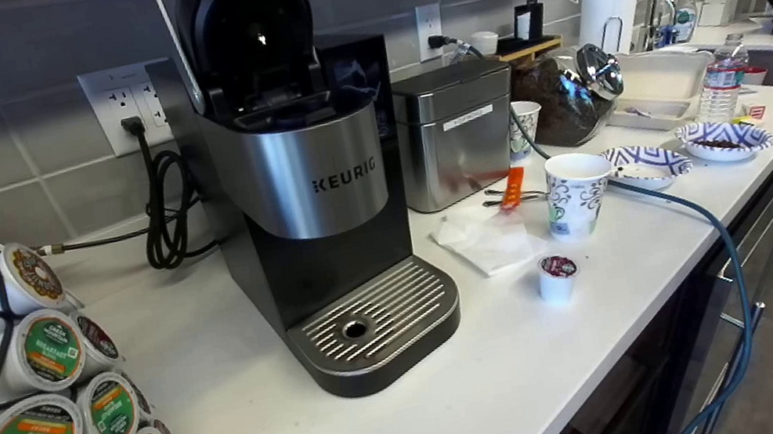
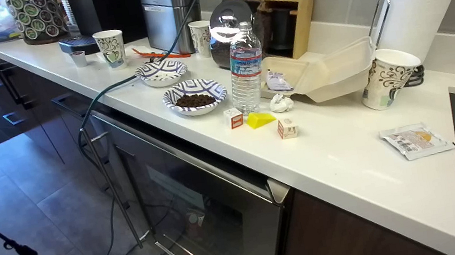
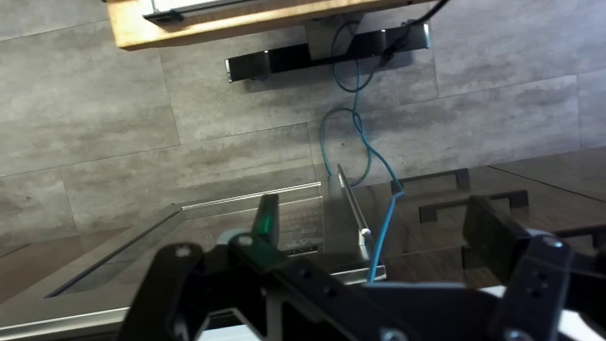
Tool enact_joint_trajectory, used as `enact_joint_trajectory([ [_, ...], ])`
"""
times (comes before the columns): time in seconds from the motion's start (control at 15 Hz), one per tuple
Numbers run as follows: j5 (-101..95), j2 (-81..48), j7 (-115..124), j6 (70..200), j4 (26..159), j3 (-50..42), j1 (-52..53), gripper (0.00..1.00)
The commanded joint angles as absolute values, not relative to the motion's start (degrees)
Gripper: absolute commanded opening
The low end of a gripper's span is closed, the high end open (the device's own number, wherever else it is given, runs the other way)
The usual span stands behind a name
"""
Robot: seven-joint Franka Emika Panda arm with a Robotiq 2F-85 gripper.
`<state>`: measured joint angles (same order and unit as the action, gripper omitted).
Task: Place the paper cup on the left under the coffee maker
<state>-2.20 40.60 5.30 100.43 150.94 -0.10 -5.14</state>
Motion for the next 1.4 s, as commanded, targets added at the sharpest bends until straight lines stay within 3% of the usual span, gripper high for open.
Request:
enact_joint_trajectory([
  [0.0, 7.15, 33.88, 11.19, 103.49, 145.5, -0.44, -3.79, 1.0],
  [0.47, 9.77, 18.04, 28.19, 120.01, 133.16, 6.92, -4.15, 1.0],
  [0.67, 6.0, 10.21, 33.81, 119.25, 127.3, 9.06, -3.75, 1.0],
  [0.73, 8.04, 16.1, 30.47, 120.28, 131.92, 7.33, -2.91, 1.0],
  [1.07, 6.49, 9.95, 32.63, 120.24, 127.72, 7.45, -2.26, 1.0],
  [1.33, 12.28, 4.89, 28.46, 129.29, 126.55, 5.96, -0.92, 1.0],
])
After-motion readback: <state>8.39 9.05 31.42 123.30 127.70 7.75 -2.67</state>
